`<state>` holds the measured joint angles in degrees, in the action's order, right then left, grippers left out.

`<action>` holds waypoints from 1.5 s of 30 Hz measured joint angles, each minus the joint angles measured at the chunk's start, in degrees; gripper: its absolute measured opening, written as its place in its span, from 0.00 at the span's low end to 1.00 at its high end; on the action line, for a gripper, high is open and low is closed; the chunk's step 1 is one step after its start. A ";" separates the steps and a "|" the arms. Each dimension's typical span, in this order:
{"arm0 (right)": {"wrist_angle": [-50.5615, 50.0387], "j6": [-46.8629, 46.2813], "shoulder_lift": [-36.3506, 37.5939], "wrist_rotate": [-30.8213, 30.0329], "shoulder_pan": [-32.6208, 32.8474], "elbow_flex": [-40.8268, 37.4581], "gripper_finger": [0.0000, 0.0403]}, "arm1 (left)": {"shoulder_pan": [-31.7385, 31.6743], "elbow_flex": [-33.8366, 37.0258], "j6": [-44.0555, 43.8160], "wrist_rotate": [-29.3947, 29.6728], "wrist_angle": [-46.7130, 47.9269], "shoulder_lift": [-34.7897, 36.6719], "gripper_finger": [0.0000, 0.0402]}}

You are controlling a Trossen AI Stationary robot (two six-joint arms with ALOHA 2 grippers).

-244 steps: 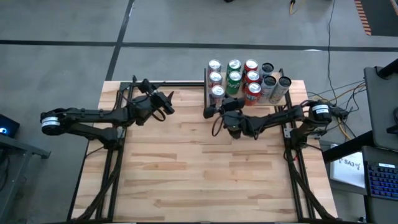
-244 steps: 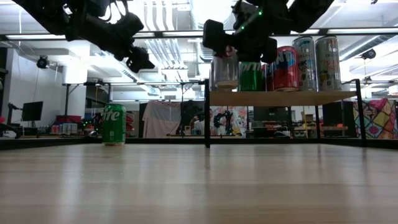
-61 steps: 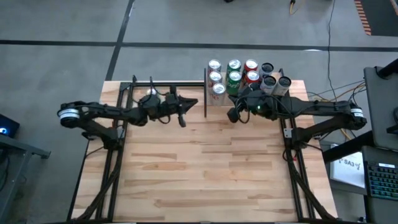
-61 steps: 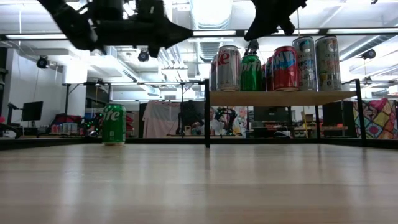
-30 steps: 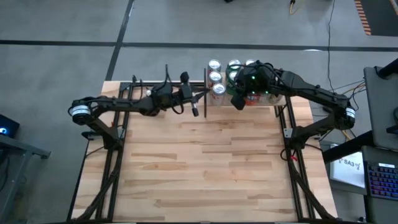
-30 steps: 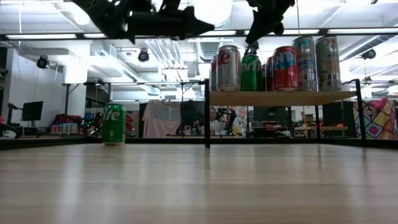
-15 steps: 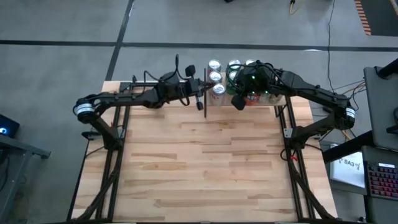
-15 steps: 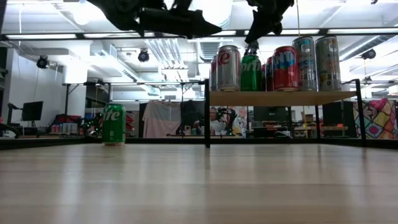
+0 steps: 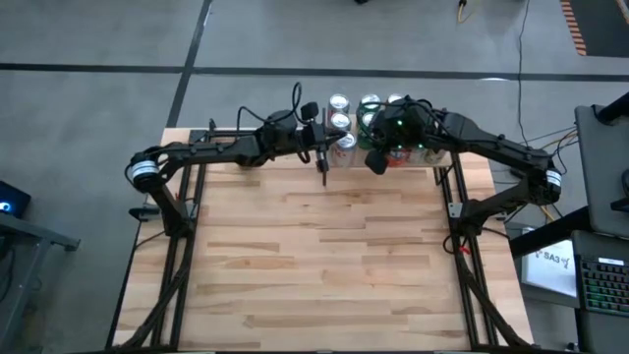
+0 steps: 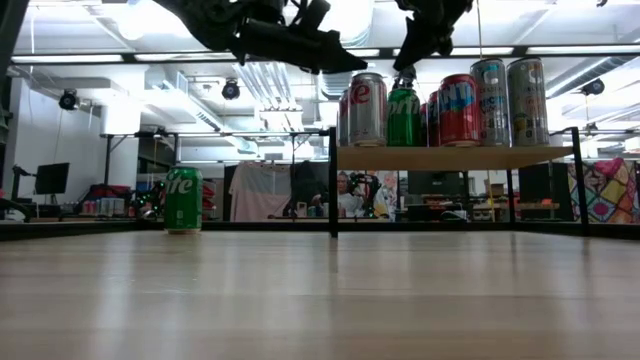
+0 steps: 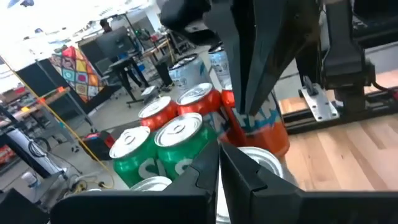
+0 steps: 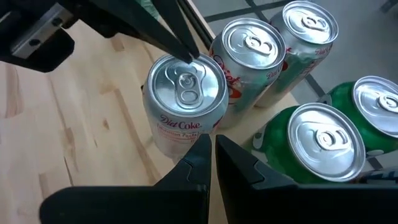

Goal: Place canned beverage on shelf
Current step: Put the silver soda can on the shelf aligned in front of the other silver soda can

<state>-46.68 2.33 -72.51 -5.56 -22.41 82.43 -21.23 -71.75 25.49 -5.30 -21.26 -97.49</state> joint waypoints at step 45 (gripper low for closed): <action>12.63 2.06 0.52 -0.92 -0.02 -6.86 0.03 | 0.95 0.20 -5.04 3.08 5.59 1.96 0.00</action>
<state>-34.05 4.40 -71.99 -6.48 -22.44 75.57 -20.27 -71.55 20.45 -2.22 -15.67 -95.52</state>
